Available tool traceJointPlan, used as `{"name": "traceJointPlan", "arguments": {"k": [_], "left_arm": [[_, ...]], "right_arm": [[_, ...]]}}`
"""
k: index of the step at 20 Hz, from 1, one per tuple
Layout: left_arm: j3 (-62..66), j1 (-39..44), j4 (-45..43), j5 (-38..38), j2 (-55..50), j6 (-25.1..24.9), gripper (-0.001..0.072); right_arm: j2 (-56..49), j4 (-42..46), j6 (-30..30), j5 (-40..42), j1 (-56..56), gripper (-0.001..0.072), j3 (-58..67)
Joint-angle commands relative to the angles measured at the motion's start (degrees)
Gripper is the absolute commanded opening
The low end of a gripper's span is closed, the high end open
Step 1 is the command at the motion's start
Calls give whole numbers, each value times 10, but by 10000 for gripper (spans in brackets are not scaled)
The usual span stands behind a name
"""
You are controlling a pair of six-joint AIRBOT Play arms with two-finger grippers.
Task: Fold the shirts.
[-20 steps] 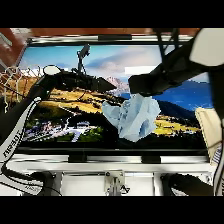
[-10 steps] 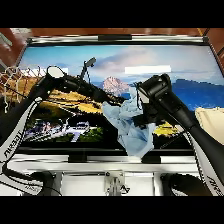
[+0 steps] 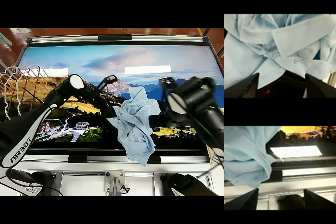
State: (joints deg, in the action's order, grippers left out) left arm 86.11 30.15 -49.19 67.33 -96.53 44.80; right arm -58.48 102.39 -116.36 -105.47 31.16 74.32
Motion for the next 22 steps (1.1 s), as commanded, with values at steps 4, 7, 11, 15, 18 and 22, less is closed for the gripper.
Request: {"name": "traceJointPlan", "arguments": {"k": [4, 7, 11, 15, 18, 22], "left_arm": [[0, 70, -79, -87, -12, 26, 720], [0, 88, -78, -104, -32, 24, 720], [0, 97, -78, -159, -50, 54, 623], [0, 97, -76, -208, -55, 74, 326], [0, 94, -76, -178, -55, 74, 46], [0, 71, -76, -156, -46, 76, 46]], "right_arm": [[75, -1, -13, -4, -54, 669, -1], [75, -18, -12, 9, -54, 669, -1], [75, -19, -13, 13, -54, 669, -1], [75, -25, -15, 14, -54, 669, -3], [75, -65, -16, 30, -54, 670, -56], [75, -154, -31, 99, -54, 670, -215]]}}
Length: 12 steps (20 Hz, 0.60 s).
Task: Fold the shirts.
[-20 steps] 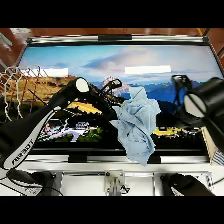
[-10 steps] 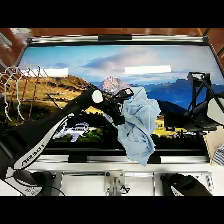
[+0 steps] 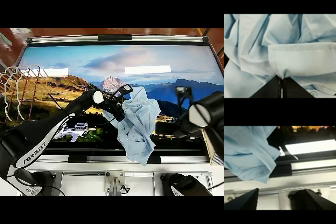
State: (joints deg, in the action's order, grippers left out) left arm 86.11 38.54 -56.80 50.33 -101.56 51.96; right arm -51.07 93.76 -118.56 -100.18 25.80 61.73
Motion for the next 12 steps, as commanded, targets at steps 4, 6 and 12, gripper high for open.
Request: {"name": "traceJointPlan", "arguments": {"k": [4, 6, 12], "left_arm": [[0, -29, 2, 17, 15, 4, 46], [1, -29, 3, 18, 16, 4, 46], [29, -30, 2, 18, 17, 16, 46]], "right_arm": [[0, -110, -47, 154, 0, 670, -212], [0, -124, -59, 219, 0, 670, -228], [-80, -122, -51, 260, 0, 668, -236]]}}
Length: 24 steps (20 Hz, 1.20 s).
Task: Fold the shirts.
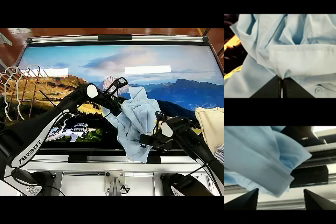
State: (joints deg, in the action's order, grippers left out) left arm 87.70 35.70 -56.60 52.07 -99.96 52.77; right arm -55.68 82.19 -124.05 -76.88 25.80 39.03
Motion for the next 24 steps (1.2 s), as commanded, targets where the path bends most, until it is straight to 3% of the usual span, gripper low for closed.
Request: {"name": "traceJointPlan", "arguments": {"k": [1, 2, 3, 4, 5, 9, 12, 15, 18, 20, 24], "left_arm": [[18, -1, 0, 0, 1, 10, 46], [23, -3, 0, 0, 1, 12, 46], [28, -5, 0, 0, 1, 21, 46], [32, -9, 0, 0, 1, 29, 46], [38, -14, 0, 1, 1, 39, 46], [112, -43, 0, 22, 27, 74, 45], [222, -50, 0, 13, 89, 74, 45], [337, -50, 0, -49, 170, 82, 45], [320, -55, -26, -138, 290, 82, 46], [290, -67, -80, -96, 359, 92, 46], [249, -76, -145, 110, 383, 183, 46]], "right_arm": [[-47, -6, 4, 27, 0, 587, -9], [-57, -1, 3, 27, 0, 465, -9], [-63, 10, 2, 28, 0, 261, -9], [-63, 26, 2, 26, 0, 105, -9], [-58, 56, 3, 15, 0, 55, -2], [7, 250, 81, -31, 0, 54, 144], [36, 336, 180, 40, 0, 54, 380], [30, 282, 247, 171, 0, 54, 599], [25, 181, 291, 249, 0, 54, 712], [25, 112, 294, 215, 0, 54, 723], [-37, -31, 295, -18, 0, 55, 723]]}}
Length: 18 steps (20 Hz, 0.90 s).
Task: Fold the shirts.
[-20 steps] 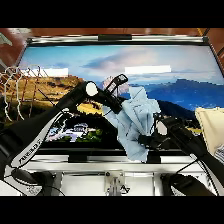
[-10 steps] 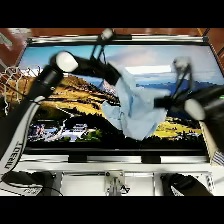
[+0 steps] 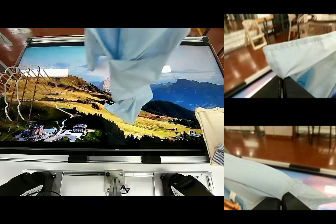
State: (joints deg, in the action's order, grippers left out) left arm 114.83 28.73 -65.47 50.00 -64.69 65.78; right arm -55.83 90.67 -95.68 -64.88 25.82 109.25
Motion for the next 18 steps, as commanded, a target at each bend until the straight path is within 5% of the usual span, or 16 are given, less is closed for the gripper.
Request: {"name": "traceJointPlan", "arguments": {"k": [1, 5, 12, 13, 15, 18], "left_arm": [[-34, -6, -73, 187, 21, 69, 46], [-159, -6, -189, 310, -2, 128, 46], [-416, -6, -190, 203, -8, 225, 46], [-432, -6, -190, 189, -15, 236, 46], [-444, -6, -190, 170, -35, 241, 46], [-444, -6, -190, 146, -63, 241, 46]], "right_arm": [[-64, -133, -2, -211, 0, 55, 20], [-187, -131, -21, -416, 0, 55, 17], [-328, -155, -17, -355, 0, 61, -15], [-342, -155, -13, -347, 0, 144, -15], [-358, -154, 7, -344, 0, 513, -15], [-358, -84, 21, -360, -1, 514, -15]]}}
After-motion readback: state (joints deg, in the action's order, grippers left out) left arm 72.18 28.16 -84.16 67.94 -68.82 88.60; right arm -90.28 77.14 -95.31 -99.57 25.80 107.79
